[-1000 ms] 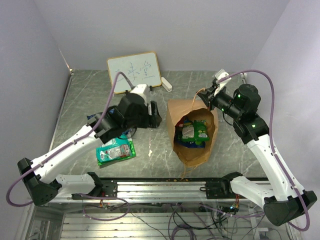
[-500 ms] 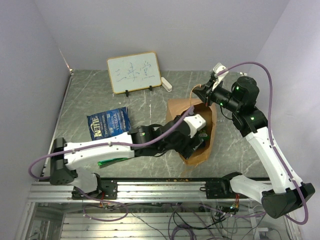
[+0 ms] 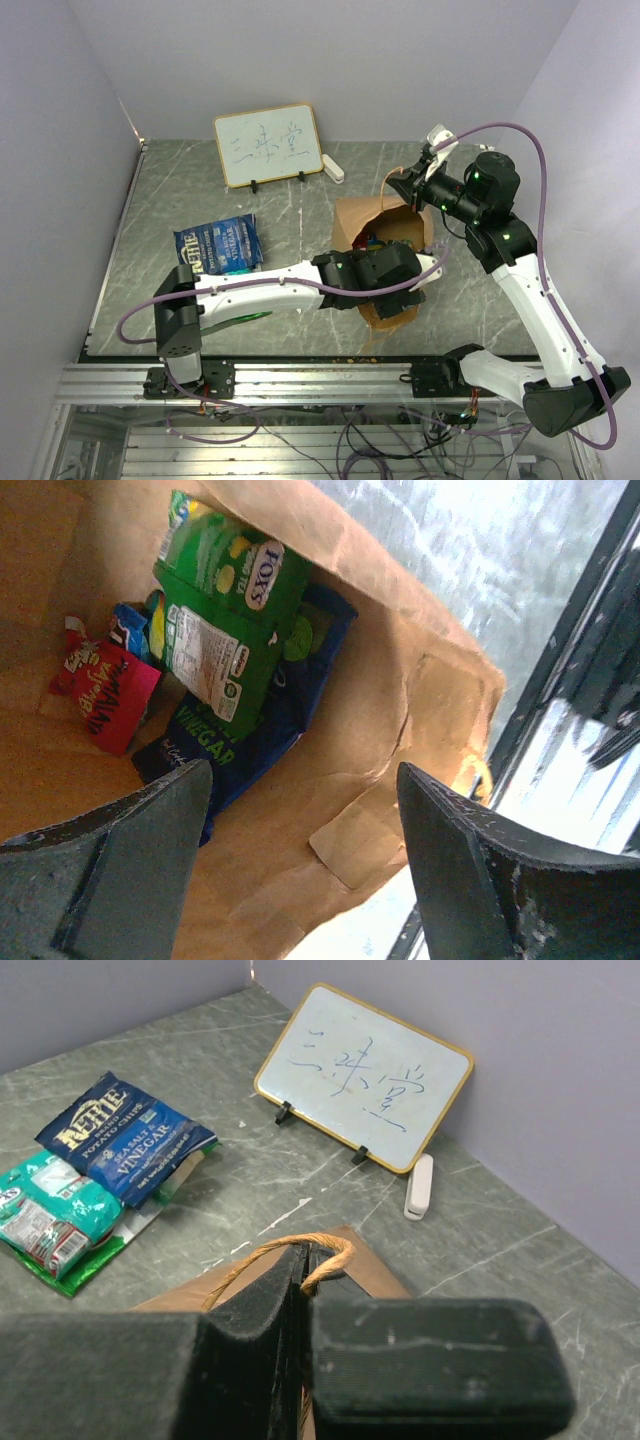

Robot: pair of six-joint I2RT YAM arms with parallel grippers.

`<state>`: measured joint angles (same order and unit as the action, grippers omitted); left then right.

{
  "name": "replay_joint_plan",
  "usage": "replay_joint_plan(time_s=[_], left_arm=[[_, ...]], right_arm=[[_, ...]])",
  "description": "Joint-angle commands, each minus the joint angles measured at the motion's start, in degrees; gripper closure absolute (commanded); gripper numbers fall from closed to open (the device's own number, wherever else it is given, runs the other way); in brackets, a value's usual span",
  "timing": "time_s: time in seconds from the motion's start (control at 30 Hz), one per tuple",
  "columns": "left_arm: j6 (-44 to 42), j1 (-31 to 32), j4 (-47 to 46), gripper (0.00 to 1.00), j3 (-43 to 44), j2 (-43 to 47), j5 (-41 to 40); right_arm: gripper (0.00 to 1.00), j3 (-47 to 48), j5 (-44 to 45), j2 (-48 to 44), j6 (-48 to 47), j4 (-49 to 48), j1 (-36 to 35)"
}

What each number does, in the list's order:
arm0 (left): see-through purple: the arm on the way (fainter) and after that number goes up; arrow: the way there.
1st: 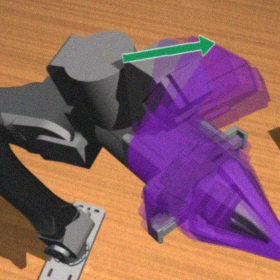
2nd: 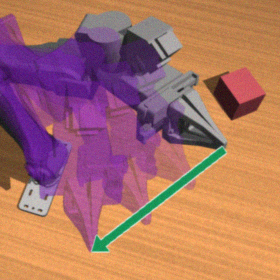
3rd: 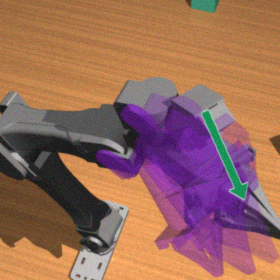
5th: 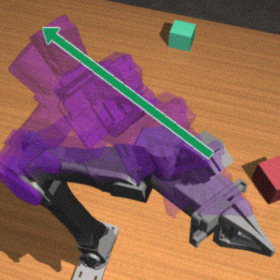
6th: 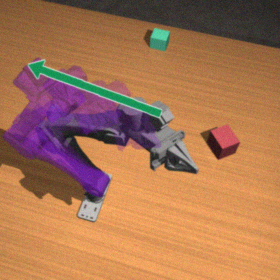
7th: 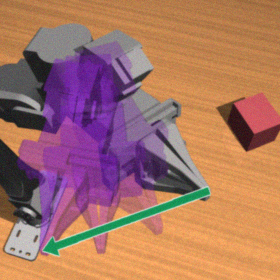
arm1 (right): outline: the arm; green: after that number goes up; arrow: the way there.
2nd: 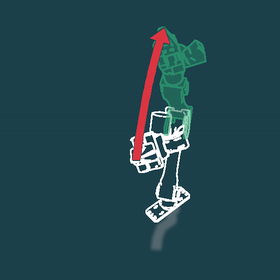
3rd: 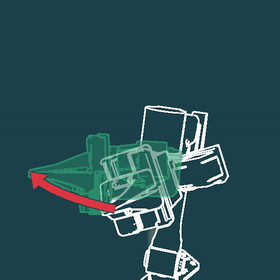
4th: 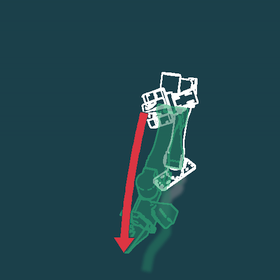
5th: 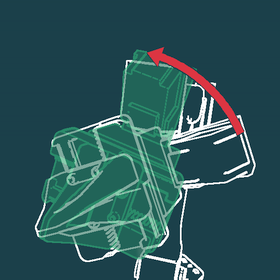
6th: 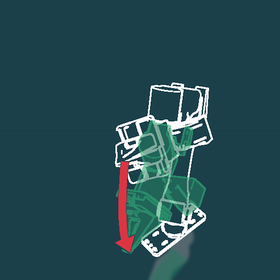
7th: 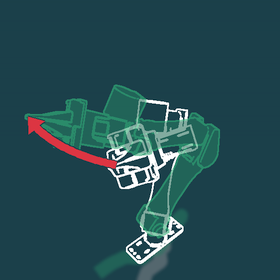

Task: Take the snacks out of the paper bag
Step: Take out the snack from the paper bag.

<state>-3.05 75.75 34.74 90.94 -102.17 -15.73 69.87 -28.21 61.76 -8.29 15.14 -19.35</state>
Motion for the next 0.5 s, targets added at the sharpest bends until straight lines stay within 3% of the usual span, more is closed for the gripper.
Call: replay_joint_plan(time_s=[0.0,0.33,0.47], left_arm=[[-3.0,-1.3,1.1,0.15,-1.9,-0.5,-1.4],[-1.9,-5.8,-1.0,0.16,-5.4,-4.3,0.6],[-2.2,-6.7,-0.6,0.13,-5.4,-5.9,-3.7]], right_arm=[[1.0,1.2,1.2,-1.9,-1.2,-0.2,-0.2],[1.0,0.3,1.8,-2.8,-1.5,-1.2,-0.2],[1.0,0.0,1.8,-2.9,-1.5,-1.4,-0.2]])
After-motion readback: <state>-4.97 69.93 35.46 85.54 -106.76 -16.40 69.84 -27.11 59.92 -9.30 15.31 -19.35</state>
